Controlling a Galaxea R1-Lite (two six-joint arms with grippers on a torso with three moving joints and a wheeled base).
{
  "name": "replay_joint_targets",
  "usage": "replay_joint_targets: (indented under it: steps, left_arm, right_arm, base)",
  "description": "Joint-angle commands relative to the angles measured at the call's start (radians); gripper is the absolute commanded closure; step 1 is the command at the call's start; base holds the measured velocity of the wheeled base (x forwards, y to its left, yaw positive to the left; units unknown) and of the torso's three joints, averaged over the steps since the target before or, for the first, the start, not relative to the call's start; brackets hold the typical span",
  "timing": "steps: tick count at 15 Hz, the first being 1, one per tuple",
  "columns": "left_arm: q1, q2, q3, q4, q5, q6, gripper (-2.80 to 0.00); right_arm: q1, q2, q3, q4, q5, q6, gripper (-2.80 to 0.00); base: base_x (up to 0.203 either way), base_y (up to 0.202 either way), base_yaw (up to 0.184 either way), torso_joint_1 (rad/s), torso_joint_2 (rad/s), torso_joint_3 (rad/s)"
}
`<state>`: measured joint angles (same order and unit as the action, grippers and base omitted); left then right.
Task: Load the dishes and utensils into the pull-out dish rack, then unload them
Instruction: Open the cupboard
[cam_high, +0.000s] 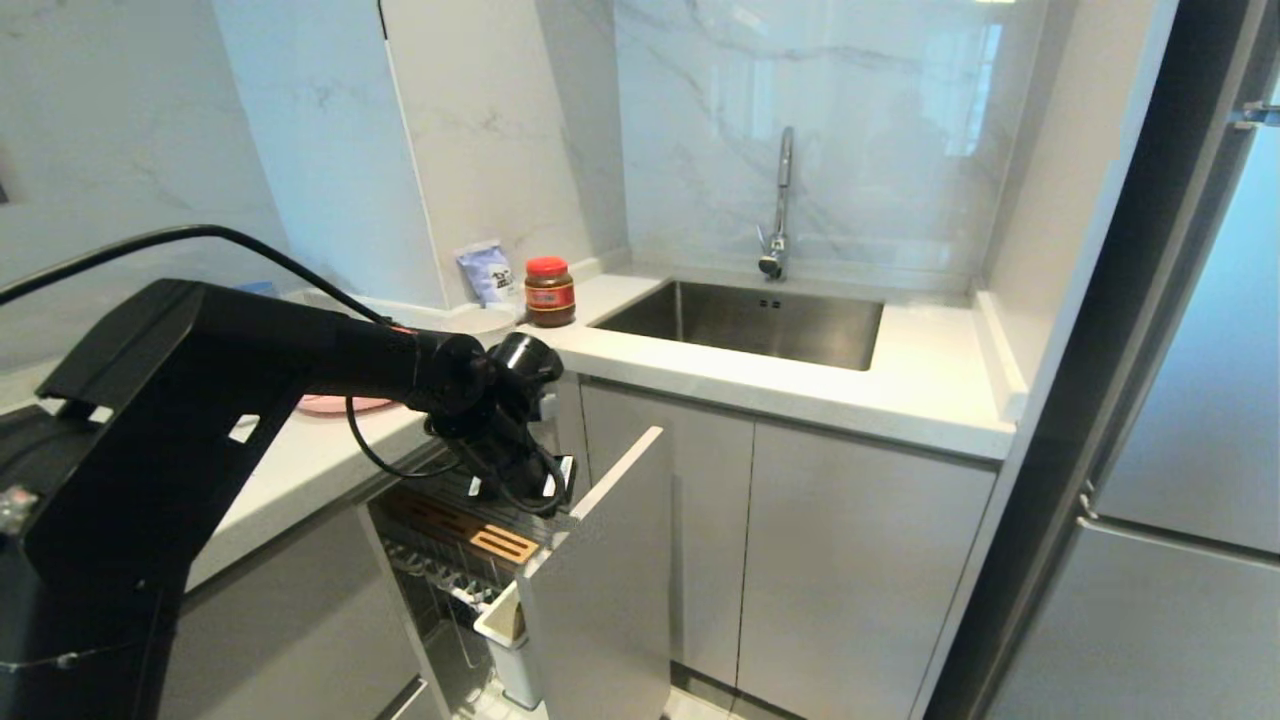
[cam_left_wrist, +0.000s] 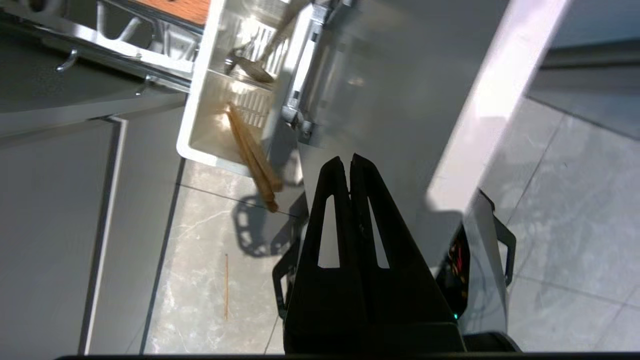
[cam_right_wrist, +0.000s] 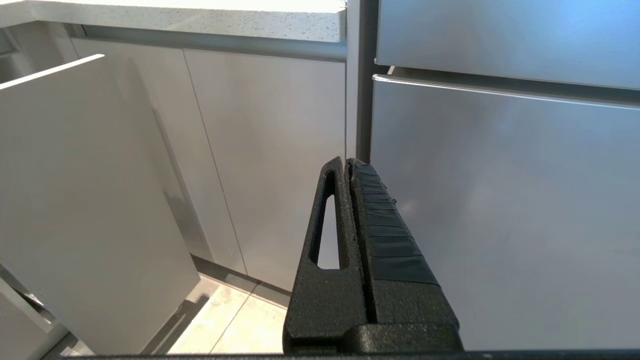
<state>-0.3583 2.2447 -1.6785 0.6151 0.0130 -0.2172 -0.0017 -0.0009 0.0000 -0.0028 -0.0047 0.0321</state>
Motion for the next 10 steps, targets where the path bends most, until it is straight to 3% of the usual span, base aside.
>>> replay_joint_targets:
  steps: [1, 10]
  left_arm:
    - [-0.021, -0.002, 0.006, 0.003, -0.002, -0.015, 0.0]
    - [-0.083, 0.003, 0.038, 0.002, -0.033, -0.041, 0.0]
  right_arm:
    - [0.0, -0.002, 0.0, 0.0, 0.0, 0.0, 0.0]
    - [0.0, -0.002, 0.0, 0.0, 0.0, 0.0, 0.0]
  base:
    - [0.0, 0.0, 0.0, 0.0, 0.0, 0.0]
    - [0.0, 0.0, 0.0, 0.0, 0.0, 0.0]
